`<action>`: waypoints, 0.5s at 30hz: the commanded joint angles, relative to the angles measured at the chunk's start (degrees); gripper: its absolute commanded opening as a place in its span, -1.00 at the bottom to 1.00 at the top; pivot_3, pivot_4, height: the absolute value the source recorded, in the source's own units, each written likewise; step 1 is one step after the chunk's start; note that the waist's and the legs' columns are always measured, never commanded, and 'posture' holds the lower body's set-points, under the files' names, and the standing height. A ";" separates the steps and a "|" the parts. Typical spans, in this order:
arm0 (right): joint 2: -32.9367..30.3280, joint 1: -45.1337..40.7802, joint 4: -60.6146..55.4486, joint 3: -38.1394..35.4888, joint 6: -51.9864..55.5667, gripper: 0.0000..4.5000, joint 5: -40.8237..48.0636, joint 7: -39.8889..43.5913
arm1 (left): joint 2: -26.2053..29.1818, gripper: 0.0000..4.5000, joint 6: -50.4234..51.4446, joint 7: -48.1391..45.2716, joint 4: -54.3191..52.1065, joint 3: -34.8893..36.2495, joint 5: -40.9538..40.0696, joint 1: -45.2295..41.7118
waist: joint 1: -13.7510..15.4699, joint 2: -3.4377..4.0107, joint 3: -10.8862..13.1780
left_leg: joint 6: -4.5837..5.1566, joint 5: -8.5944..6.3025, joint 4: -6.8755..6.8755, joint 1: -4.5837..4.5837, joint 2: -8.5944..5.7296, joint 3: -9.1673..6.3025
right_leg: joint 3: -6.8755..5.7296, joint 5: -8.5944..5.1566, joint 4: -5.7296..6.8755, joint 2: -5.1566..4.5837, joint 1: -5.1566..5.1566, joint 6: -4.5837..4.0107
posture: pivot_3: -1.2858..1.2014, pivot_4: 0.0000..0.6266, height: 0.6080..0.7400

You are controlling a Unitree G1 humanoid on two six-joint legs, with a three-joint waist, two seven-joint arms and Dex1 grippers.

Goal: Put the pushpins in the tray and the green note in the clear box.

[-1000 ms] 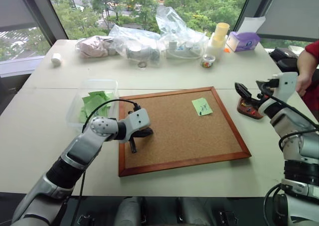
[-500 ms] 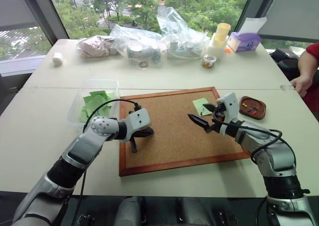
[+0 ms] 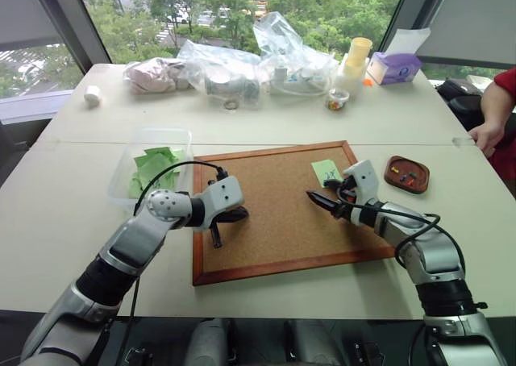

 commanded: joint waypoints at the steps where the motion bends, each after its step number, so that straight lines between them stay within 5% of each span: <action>1: 1.11 0.27 0.27 0.56 -1.23 -0.33 -0.09 1.16 | 0.26 -1.00 1.25 -0.01 1.84 -1.66 1.39 1.09 | -0.02 0.00 0.00 | 0.00 0.00 0.00 0.00 0.00 0.00 | 0.00 0.00 0.00 0.00 0.00 0.00 | 0.03 -0.52 0.81; 2: 1.39 0.51 0.45 0.50 -1.33 -0.66 -0.14 1.13 | 0.29 -1.00 1.28 0.04 1.82 -1.65 1.43 1.09 | -0.03 0.00 0.00 | 0.00 0.00 0.00 0.00 0.01 0.00 | 0.00 0.00 0.00 0.01 0.00 0.00 | 0.03 -0.52 0.81; 4: 1.81 0.82 0.42 0.36 -1.28 -0.98 -0.28 1.02 | 0.38 -1.00 1.32 0.09 1.71 -1.60 1.45 1.19 | -0.02 0.00 0.00 | 0.00 0.00 0.00 0.00 0.01 0.00 | 0.00 0.00 0.00 0.01 0.00 0.00 | 0.03 -0.52 0.81; 15: 2.60 -0.14 -1.04 -1.60 -2.75 -0.98 -1.13 0.03 | 0.81 -1.00 1.09 -0.48 1.80 -2.15 1.68 0.92 | -0.07 0.00 -0.01 | 0.00 0.00 -0.02 0.10 0.02 0.00 | 0.00 0.00 0.00 0.02 0.08 -0.01 | 0.03 -0.52 0.81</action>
